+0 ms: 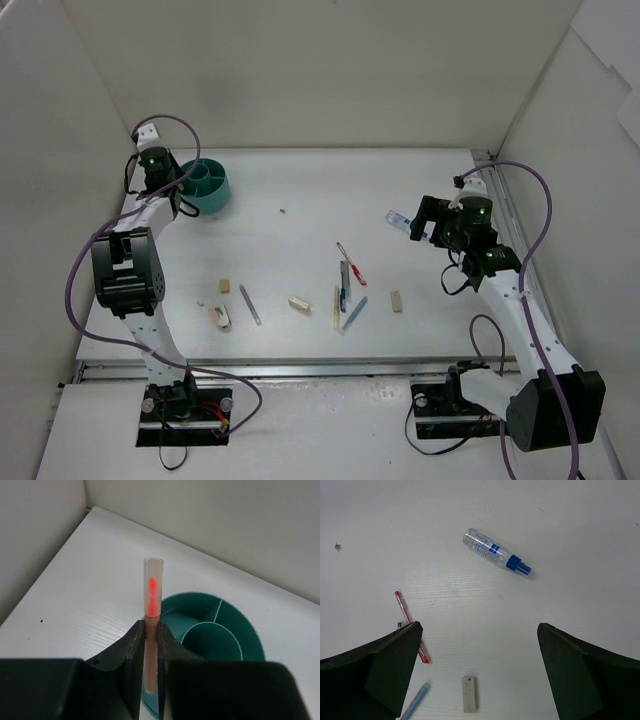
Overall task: Sort the stationery into containers
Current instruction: Place the pen in the storage box, then move the pen to the center of the board.
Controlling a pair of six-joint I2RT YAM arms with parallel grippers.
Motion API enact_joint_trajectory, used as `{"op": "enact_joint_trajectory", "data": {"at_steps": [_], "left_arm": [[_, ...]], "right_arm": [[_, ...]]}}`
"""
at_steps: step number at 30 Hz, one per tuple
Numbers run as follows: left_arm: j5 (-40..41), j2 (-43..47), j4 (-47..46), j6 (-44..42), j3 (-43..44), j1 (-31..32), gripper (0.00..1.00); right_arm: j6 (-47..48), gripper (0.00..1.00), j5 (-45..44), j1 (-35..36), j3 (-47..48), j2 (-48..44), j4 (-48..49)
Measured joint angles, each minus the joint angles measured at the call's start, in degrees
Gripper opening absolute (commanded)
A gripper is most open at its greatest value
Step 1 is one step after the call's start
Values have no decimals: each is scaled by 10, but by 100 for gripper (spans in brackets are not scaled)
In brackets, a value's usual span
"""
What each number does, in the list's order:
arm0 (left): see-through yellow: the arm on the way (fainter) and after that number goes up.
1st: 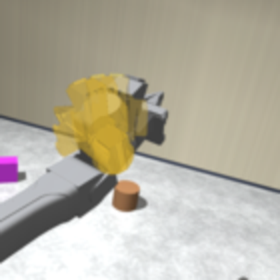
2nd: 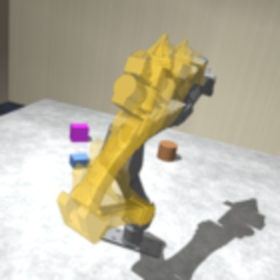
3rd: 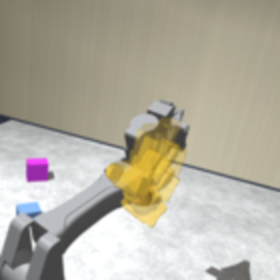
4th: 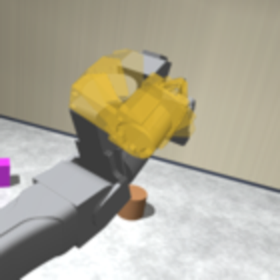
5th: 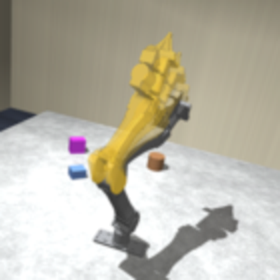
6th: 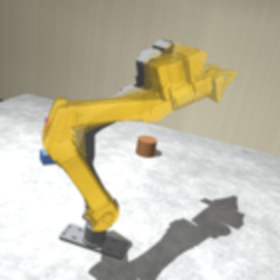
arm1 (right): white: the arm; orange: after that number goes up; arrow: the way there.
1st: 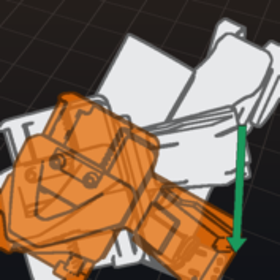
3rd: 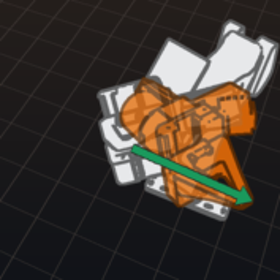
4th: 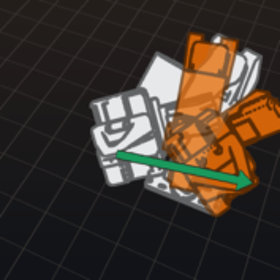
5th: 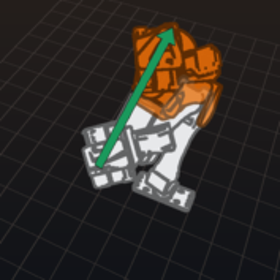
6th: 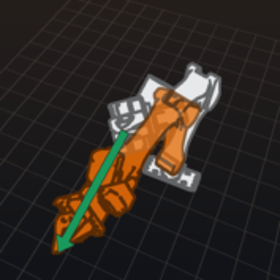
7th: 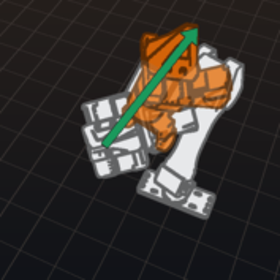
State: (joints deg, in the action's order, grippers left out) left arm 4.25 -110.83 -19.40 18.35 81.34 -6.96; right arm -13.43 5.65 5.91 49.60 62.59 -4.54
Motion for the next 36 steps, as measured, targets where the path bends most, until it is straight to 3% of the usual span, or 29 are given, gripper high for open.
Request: {"op": "enact_joint_trajectory", "data": {"at_steps": [13,14,17,20,26,31,32,33,34,36], "left_arm": [[18,-31,2,59,0,-1,3],[20,-31,5,63,0,-1,6],[30,-25,12,70,-7,-1,33],[42,1,20,78,-40,3,46],[50,75,73,94,-62,17,60],[38,159,140,92,-71,38,61],[30,177,160,78,-75,50,66],[23,195,180,61,-80,62,77],[19,211,206,40,-84,78,99],[25,241,260,3,-96,128,100]], "right_arm": [[0,98,-15,0,0,1,5],[0,98,-16,0,0,1,4],[0,98,-16,0,0,1,5],[0,98,-16,0,0,1,5],[0,98,-6,0,-1,-2,5],[-2,98,11,0,-12,-20,7],[-2,98,17,0,-14,-22,7],[-3,98,24,0,-15,-23,8],[-4,98,31,0,-16,-24,11],[-6,98,46,0,-23,-24,22]]}}
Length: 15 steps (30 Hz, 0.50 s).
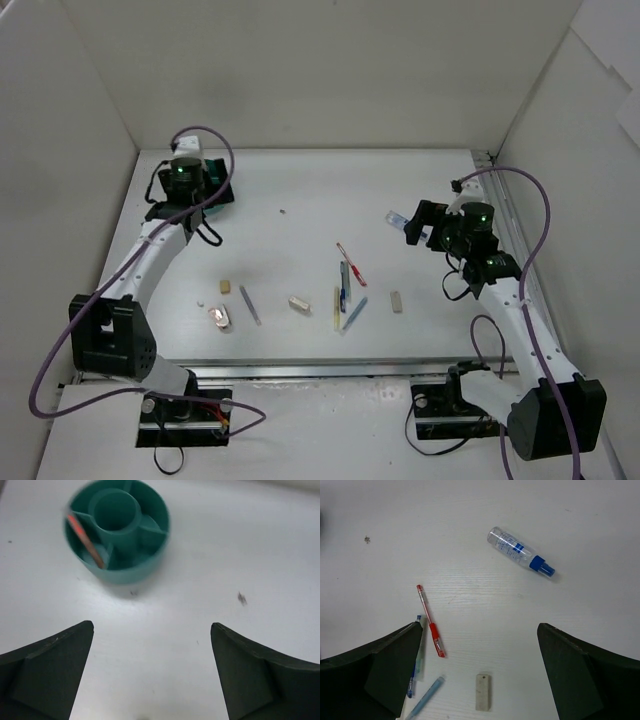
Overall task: Sort the stationery into containers
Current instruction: Move the pen to the center of the board.
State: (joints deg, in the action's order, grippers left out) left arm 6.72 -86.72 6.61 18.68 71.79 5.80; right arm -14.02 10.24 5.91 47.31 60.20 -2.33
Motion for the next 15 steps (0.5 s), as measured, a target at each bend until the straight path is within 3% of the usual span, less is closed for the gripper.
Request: {"op": "enact_joint_trajectory", "data": {"at_steps": [7,15], "left_arm": [[44,120,160,-33,-124,210,100],[32,230,251,84,-239,222,100]], "right_arm": [[-11,98,60,0,-26,6,39],[-23,98,98,1,-28,7,67]]}}
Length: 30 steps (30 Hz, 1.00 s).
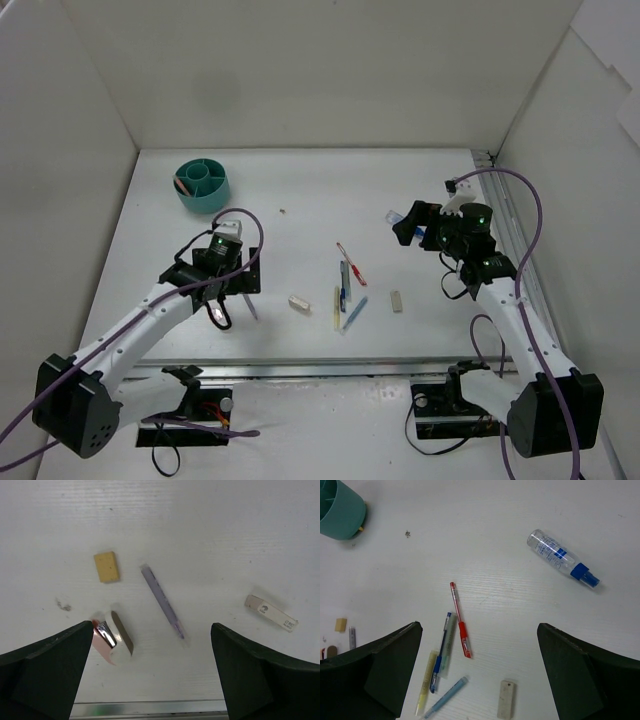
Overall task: Sort the stationery into containers
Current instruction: Move the pen to the center of the board.
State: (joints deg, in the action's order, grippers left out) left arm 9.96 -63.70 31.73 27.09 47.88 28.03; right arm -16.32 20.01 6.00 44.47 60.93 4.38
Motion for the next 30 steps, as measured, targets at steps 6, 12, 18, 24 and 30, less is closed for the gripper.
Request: {"op": "enact_joint_trajectory", "data": {"at_steps": [6,12,18,24,30], "left_arm": [[-36,-42,13,90,-20,21,89],[-45,-110,6,152,-36,41,78],[-18,-193,22,198,-11,41,66],[-10,-272,22,224,46,41,49],[-25,-315,16,229,92,17,0]], "right_arm": [[-7,98,5,0,-5,0,6],[-14,98,4,1,-9,-3,6],[-15,98,-7,1,-9,-6,5],[-14,98,-23,2,-9,-6,1],[-13,98,-45,4,-9,-6,-6]]}}
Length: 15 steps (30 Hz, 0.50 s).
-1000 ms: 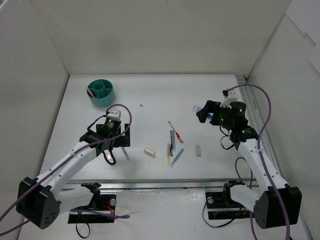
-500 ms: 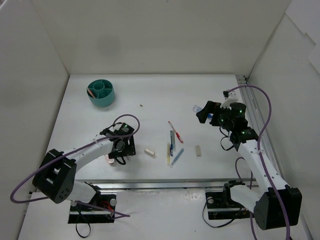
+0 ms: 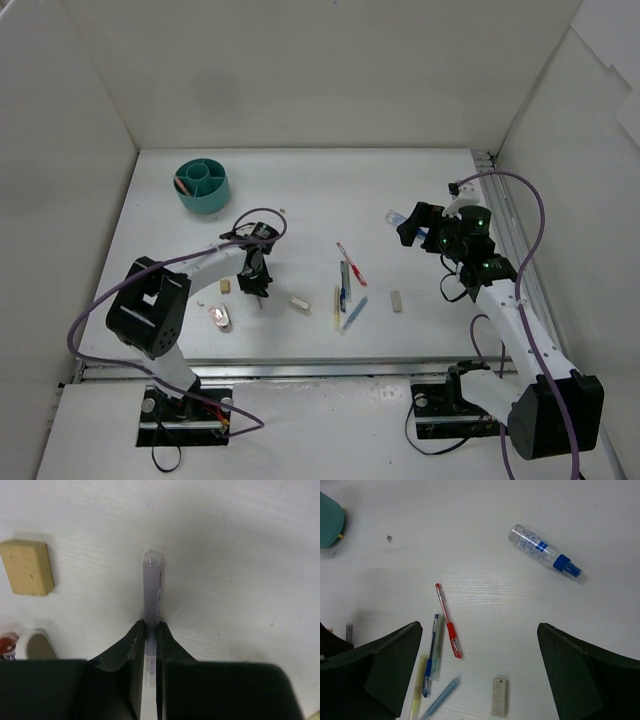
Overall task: Sort the stationery into containers
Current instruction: Move the pen to the center of the board.
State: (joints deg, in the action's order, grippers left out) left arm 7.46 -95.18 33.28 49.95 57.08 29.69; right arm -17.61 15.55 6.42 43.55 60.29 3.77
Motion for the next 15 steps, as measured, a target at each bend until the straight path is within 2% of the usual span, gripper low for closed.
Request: {"op": "enact_joint_trajectory", "data": {"at_steps": [7,15], "left_arm": [[-5,-78,-11,-18,95,-51,0],[-24,-170,-8,-13,242,-108,2]], "right_arm": [[7,98,-24,0,0,0,-15],[12,98,-42,0,0,0,-19]]}}
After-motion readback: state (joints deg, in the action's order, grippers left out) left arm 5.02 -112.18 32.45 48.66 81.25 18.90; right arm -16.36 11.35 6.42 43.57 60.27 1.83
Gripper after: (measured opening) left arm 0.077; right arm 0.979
